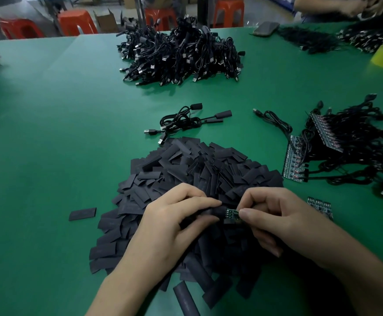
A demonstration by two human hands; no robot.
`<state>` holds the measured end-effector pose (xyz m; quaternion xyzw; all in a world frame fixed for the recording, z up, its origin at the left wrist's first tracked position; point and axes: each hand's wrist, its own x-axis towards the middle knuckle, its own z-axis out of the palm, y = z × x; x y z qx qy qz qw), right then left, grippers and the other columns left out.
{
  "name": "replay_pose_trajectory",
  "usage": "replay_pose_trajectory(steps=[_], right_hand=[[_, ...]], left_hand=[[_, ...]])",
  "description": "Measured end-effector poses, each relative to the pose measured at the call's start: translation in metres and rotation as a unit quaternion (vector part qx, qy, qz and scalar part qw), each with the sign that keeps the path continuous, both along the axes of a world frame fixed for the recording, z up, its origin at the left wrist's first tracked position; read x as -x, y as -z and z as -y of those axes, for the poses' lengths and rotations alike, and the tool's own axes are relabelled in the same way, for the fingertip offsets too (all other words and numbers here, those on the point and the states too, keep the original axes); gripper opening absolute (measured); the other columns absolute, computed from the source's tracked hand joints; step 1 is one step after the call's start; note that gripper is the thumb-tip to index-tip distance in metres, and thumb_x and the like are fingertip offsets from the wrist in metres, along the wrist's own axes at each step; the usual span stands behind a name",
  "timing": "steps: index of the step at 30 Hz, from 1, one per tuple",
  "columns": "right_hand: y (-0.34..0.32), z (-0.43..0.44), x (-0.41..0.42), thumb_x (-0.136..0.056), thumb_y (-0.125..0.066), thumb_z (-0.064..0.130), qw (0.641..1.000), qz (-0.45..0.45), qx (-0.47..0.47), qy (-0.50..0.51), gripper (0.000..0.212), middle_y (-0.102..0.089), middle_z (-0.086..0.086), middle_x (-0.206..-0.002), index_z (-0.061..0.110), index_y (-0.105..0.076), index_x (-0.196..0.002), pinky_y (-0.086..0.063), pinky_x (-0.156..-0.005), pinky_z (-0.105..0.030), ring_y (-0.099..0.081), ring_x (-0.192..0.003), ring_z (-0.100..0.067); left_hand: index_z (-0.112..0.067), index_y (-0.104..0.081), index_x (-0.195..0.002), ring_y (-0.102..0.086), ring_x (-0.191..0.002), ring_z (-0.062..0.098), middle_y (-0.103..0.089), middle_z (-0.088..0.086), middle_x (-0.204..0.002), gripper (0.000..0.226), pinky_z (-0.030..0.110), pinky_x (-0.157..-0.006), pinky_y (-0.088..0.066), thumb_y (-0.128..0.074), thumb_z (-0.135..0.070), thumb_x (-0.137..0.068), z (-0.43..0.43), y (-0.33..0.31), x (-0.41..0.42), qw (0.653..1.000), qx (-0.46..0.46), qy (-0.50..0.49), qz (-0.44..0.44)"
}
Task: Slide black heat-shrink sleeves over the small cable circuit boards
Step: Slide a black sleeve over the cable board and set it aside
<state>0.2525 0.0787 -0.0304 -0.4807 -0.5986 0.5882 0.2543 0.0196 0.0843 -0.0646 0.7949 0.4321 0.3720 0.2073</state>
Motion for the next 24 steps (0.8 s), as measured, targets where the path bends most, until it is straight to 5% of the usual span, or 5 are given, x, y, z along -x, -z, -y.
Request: replay_pose_trajectory(steps=[9,24], right_hand=[[0.0044,0.0001,0.0017,-0.101,-0.059,0.014,0.995,0.052,-0.083,0.002,0.024,-0.054,0.000,-0.048,0.022,-0.061,-0.078,-0.040,-0.046,-0.025,-0.045,-0.038,-0.017],[0.0045,-0.0091,0.0010,-0.099,-0.059,0.011,0.997,-0.055,0.048,-0.003,0.022,-0.043,-0.004,-0.047,0.008,-0.060,-0.078,-0.034,-0.039,-0.021,-0.039,-0.035,-0.016]], left_hand=[[-0.026,-0.078,-0.110,-0.064,-0.083,0.004,-0.062,-0.015,-0.102,0.020,0.013,-0.078,-0.047,-0.078,-0.027,-0.090,0.0000,-0.0010,0.0003,1.000,0.000,0.011,-0.016],[-0.030,-0.079,-0.111,-0.065,-0.094,0.004,-0.062,-0.018,-0.103,0.022,0.014,-0.081,-0.048,-0.076,-0.031,-0.089,-0.0010,0.0000,0.0022,1.000,-0.022,0.010,-0.004]])
